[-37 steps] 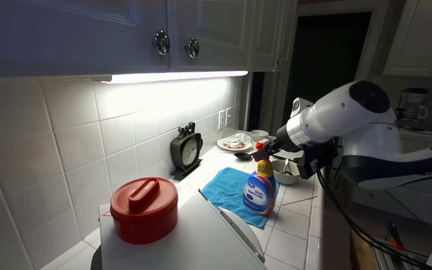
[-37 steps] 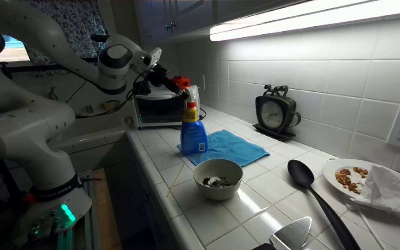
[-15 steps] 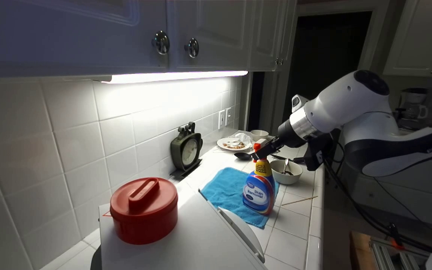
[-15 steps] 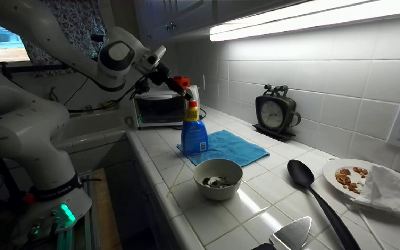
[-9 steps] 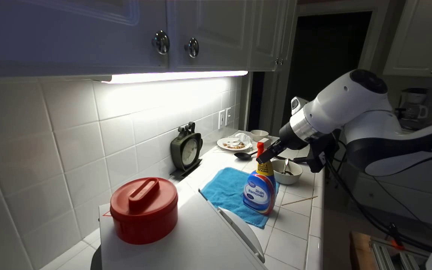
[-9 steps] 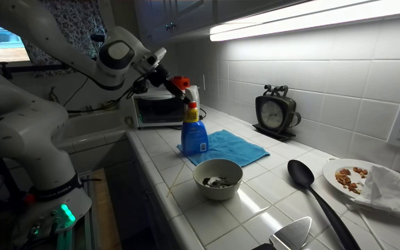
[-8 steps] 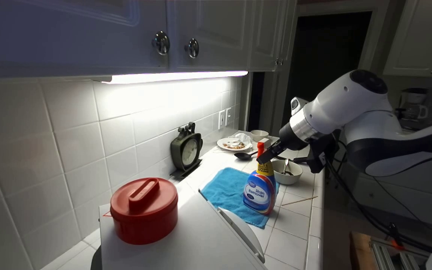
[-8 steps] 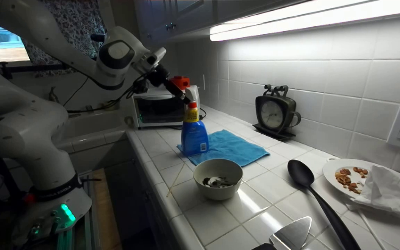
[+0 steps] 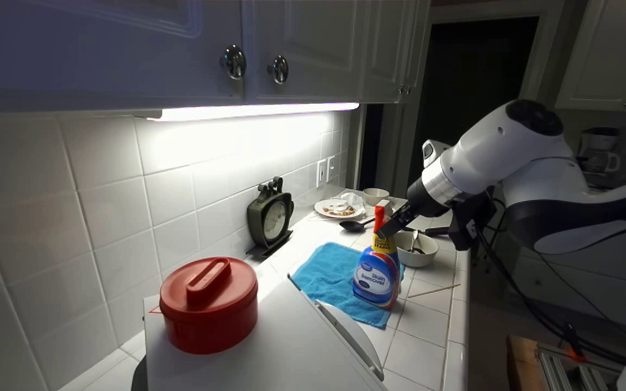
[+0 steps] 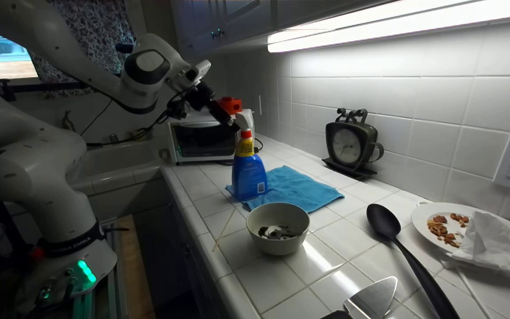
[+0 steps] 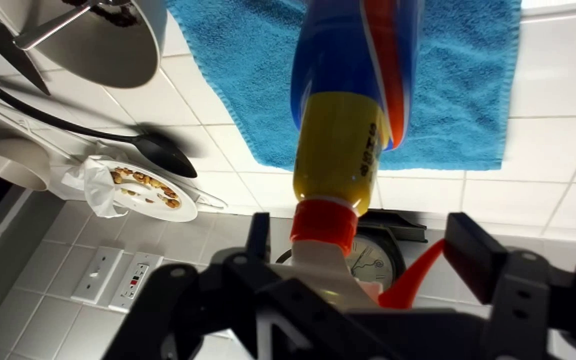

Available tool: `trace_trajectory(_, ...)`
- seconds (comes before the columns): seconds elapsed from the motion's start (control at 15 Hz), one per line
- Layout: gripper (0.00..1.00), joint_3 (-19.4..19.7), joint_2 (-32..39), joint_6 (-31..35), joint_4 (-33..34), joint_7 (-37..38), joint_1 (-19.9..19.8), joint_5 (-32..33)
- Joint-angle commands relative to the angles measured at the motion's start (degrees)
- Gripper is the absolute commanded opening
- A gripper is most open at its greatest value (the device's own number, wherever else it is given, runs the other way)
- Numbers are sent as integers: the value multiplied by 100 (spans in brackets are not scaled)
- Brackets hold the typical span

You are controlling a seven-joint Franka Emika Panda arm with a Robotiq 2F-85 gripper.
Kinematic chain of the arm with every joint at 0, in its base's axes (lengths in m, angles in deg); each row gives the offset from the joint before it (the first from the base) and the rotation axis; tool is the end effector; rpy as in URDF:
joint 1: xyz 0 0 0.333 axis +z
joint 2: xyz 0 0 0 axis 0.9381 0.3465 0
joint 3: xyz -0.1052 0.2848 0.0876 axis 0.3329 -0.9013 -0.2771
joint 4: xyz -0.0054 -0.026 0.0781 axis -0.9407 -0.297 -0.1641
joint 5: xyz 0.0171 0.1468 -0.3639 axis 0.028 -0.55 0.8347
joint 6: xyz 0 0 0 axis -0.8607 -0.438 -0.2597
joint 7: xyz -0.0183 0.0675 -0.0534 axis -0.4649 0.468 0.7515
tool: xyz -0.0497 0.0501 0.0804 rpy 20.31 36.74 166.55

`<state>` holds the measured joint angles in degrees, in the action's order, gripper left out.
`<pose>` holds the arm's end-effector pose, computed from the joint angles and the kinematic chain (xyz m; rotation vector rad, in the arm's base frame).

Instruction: Spray some contents from the spray bottle

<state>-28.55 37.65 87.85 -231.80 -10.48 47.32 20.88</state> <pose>0.3868 -0.0046 0.4499 2.5946 -0.3529 0.9029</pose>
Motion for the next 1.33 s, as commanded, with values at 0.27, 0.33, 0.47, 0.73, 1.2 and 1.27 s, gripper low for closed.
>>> trace_trajectory(0.27, 100, 96, -59, -116, 2, 340, -25, 836)
trace_trajectory(0.33, 100, 126, -39, -53, 2, 436, -16, 909)
trace_trajectory(0.47, 100, 222, 12, -26, 2, 529, 76, 941)
trace_trajectory(0.73, 100, 452, 139, -64, 2, 469, 324, 827)
trace_trajectory(1.2, 100, 606, 202, 30, 1, 647, 475, 1072)
trace_trajectory(1.27, 100, 603, 212, 89, 1, 712, 471, 1136)
